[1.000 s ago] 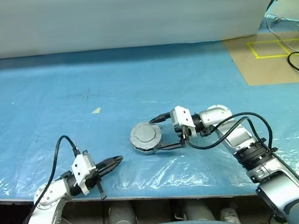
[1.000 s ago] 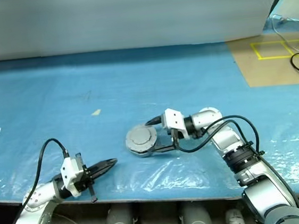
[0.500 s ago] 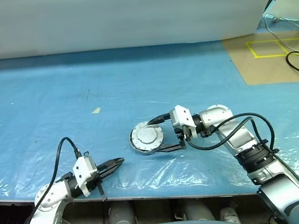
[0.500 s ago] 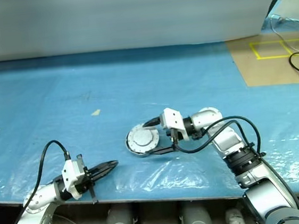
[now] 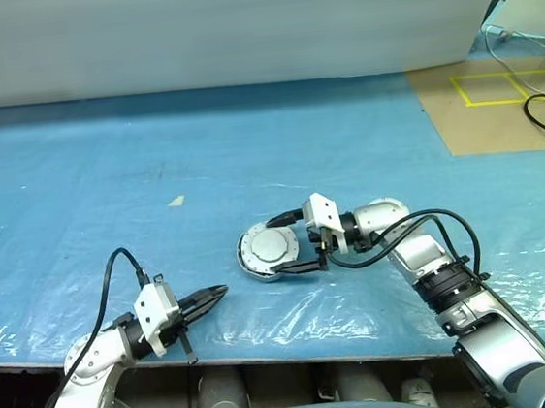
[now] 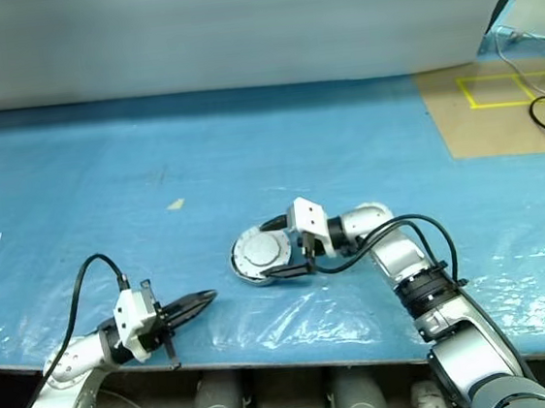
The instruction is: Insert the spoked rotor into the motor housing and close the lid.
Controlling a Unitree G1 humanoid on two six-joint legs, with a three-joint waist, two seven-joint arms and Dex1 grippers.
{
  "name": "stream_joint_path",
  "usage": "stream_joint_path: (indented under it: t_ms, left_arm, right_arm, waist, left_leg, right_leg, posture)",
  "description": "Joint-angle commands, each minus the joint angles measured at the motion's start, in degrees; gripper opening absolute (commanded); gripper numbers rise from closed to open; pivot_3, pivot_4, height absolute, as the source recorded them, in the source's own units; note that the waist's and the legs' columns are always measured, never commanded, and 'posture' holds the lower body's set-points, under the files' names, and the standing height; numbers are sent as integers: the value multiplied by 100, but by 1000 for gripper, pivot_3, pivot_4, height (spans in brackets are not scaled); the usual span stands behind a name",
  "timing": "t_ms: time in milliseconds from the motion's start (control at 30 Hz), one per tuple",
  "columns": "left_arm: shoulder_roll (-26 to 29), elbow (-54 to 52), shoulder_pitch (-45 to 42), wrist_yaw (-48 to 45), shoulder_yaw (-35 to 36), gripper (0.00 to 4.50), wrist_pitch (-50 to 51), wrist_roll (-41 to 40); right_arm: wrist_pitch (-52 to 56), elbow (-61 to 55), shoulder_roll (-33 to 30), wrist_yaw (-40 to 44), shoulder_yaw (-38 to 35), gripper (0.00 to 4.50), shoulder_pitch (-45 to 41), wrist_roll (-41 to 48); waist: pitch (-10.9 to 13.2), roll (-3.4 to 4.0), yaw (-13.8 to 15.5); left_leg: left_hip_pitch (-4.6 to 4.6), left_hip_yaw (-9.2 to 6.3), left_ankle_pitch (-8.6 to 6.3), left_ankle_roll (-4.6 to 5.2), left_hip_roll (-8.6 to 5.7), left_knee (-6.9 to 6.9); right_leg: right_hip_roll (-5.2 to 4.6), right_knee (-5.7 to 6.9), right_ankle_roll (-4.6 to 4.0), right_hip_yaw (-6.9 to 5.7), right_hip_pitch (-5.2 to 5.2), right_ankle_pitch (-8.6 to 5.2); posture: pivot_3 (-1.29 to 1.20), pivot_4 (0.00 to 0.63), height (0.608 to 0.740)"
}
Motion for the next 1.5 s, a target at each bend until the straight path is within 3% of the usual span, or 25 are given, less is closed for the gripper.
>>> stream_joint_path:
  t_ms: [33, 133, 233, 333, 1067, 1500]
  left_arm:
    - [-23, 54, 8, -18, 0, 0, -168, -2]
    - [-27, 79, -11, -11, -8, 0, -192, -4]
    - [-34, 76, -20, -4, -17, 0, -191, -10]
    - [-35, 73, -17, -2, -13, 0, -198, -6]
    - [-85, 46, 76, 119, -89, 0, -252, 65]
    - [-81, -92, 48, 171, -70, 0, -137, -3]
  right_arm:
    - [-126, -30, 29, -7, -26, 4471, -39, -8]
    - [-98, -60, 31, -11, -21, 4471, -19, -2]
    - [-97, -75, 25, -25, -19, 3875, -13, -9]
    - [-118, -89, 10, -37, -26, 2941, -25, -17]
    - [588, -470, 211, -175, -136, 2926, -362, 166]
    - [32, 80, 231, -231, 191, 2926, -160, -315]
  waist:
    - [0, 0, 0]
    - [0, 0, 0]
    - [0, 0, 0]
    - [0, 0, 0]
    - [0, 0, -1]
    - [0, 0, -3]
  left_leg:
    - [0, 0, 0, 0, 0, 0]
    - [0, 0, 0, 0, 0, 0]
    - [0, 0, 0, 0, 0, 0]
    - [0, 0, 0, 0, 0, 0]
    - [-6, 0, 0, 0, 1, -2]
    - [-6, 1, 0, -1, 0, -2]
  right_leg:
    - [0, 0, 0, 0, 0, 0]
    - [0, 0, 0, 0, 0, 0]
    - [0, 0, 0, 0, 0, 0]
    - [0, 0, 0, 0, 0, 0]
    - [0, -1, 0, 1, -7, 0]
    - [0, -1, 0, 1, -7, 0]
  posture:
    - [0, 150, 740]
    - [0, 150, 740]
    - [0, 150, 740]
    - [0, 150, 740]
    - [0, 150, 740]
    - [0, 150, 740]
